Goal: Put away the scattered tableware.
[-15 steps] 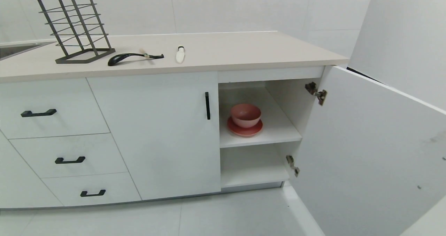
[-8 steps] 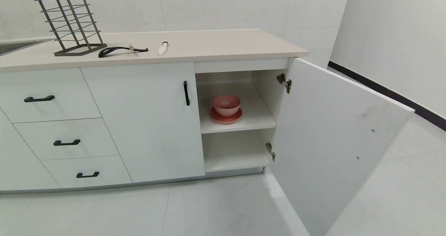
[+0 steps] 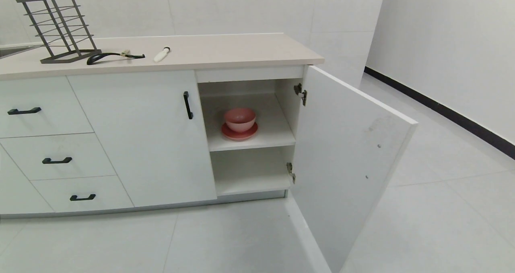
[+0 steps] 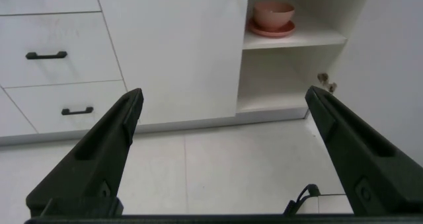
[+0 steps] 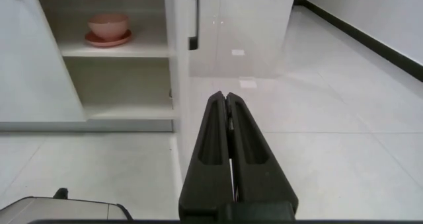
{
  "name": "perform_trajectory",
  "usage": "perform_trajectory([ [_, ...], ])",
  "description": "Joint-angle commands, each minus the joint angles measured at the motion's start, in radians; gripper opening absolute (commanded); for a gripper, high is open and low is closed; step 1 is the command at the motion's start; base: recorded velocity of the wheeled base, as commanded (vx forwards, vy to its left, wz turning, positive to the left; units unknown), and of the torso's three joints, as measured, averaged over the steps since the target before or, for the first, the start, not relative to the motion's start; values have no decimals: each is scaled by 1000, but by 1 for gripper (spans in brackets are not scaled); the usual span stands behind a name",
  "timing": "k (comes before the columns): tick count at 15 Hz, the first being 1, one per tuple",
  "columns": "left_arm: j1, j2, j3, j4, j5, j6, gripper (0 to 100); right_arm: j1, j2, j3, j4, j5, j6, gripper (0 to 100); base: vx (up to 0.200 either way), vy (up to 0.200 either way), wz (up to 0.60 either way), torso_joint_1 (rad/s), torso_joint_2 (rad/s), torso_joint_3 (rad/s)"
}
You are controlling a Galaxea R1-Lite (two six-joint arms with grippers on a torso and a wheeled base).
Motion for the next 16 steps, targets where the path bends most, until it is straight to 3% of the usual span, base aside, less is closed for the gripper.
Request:
perform_trajectory([
  [1,1,2,0,-1,1,0,100,0,2,0,2,-6,11,0,0,-200,0,2,2,2],
  [4,1,2,0,-1,-1,0,100,0,2,0,0,-2,6,0,0,-200,0,5,2,1],
  [8,-1,2,0,-1,1,0,100,0,2,0,-35,-1,-14,0,0,0,0,0,0,0],
  [10,-1,2,0,-1,1,-1,100,0,2,0,-259,4,-43,0,0,0,0,0,0,0],
  [12,-1,2,0,-1,-1,0,100,-3,26,-20,-232,108,-41,0,0,0,0,0,0,0],
  [16,-1,2,0,-1,1,-3,100,-6,370,-176,-288,260,-147,0,0,0,0,0,0,0],
])
